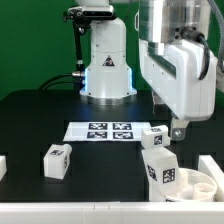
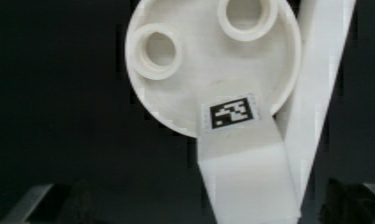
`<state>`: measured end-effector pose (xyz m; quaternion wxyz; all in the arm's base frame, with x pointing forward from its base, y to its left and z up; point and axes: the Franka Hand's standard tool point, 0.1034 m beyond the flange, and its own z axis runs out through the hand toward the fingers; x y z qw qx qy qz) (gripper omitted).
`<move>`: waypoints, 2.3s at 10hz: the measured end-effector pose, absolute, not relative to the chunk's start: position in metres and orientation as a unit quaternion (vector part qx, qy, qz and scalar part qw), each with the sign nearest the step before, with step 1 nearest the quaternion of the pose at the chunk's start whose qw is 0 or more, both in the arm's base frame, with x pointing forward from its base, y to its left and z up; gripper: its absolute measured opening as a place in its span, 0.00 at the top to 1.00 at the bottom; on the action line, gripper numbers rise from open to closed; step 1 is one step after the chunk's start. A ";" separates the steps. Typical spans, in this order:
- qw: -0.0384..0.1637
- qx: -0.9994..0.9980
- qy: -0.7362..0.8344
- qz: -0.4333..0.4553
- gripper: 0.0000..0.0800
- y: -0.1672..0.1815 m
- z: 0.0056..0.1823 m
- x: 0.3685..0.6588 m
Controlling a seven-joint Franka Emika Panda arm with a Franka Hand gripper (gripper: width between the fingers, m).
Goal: Assemble stool
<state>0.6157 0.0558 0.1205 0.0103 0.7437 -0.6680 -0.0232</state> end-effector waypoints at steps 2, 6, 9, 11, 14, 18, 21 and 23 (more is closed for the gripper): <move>0.010 0.749 -0.662 -0.024 0.19 0.057 0.120 0.615; -0.014 0.798 -0.602 -0.035 0.19 0.062 0.115 0.566; -0.015 0.839 -0.542 -0.040 0.19 0.065 0.113 0.559; -0.053 0.827 -0.559 -0.034 0.19 0.054 0.103 0.558; -0.102 0.818 -0.557 -0.099 0.19 0.050 0.091 0.524; -0.135 0.810 -0.533 -0.205 0.19 0.034 0.087 0.509; -0.163 0.791 -0.525 -0.269 0.19 0.037 0.071 0.473; -0.182 0.772 -0.517 -0.322 0.19 0.026 0.068 0.468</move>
Offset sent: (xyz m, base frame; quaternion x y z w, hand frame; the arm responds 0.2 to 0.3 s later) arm -0.0522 0.0083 0.0042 0.0364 -0.0635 0.0154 0.9972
